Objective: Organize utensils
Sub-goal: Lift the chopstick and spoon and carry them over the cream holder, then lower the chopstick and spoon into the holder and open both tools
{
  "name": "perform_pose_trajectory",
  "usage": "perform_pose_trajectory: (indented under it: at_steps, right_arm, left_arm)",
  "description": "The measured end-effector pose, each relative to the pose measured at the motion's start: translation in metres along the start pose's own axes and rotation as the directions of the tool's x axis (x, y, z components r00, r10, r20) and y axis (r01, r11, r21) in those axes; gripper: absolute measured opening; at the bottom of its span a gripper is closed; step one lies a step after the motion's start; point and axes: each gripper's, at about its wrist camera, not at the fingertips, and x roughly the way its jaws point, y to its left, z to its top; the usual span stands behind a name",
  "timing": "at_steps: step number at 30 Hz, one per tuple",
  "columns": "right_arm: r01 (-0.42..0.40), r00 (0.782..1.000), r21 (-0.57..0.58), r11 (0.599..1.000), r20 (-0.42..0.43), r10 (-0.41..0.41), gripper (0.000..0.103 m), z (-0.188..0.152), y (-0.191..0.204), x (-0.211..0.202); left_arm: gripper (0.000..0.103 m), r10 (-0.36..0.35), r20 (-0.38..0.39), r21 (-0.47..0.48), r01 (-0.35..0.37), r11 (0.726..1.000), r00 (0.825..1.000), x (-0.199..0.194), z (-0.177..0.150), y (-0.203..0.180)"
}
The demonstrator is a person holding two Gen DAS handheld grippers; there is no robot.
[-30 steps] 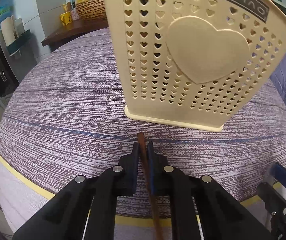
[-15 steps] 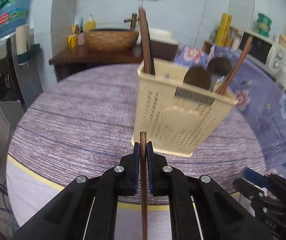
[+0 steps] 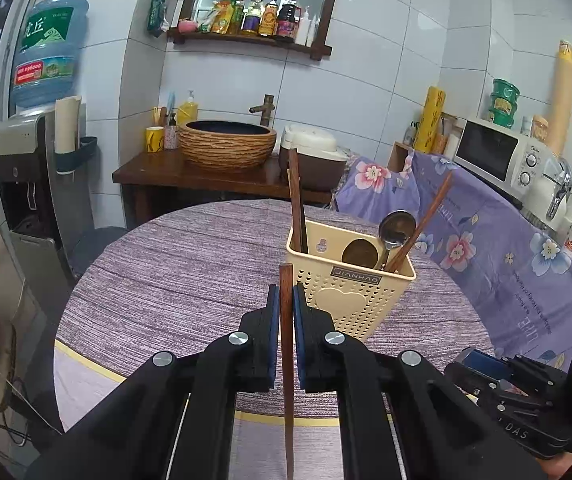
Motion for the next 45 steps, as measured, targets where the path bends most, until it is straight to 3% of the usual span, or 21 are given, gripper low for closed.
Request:
perform_pose_trajectory:
  at_steps: [34, 40, 45]
  right_arm:
    - [-0.064, 0.997, -0.046, 0.997, 0.04, 0.066, 0.037, 0.02, 0.009, -0.01]
    - [-0.111, 0.992, -0.053, 0.992, 0.045, 0.114, 0.037, 0.044, 0.014, -0.013]
    - [-0.108, 0.985, -0.083, 0.991, 0.122, 0.118, 0.037, 0.085, 0.023, -0.028]
  left_arm:
    - [0.008, -0.044, 0.055, -0.007, 0.045, 0.999, 0.998, -0.018, 0.03, 0.009]
    - [0.008, -0.084, 0.068, -0.005, 0.085, 0.996, 0.994, -0.025, 0.052, 0.008]
    - [0.008, -0.103, 0.129, -0.012, 0.105, 0.994, 0.986, -0.036, 0.094, 0.006]
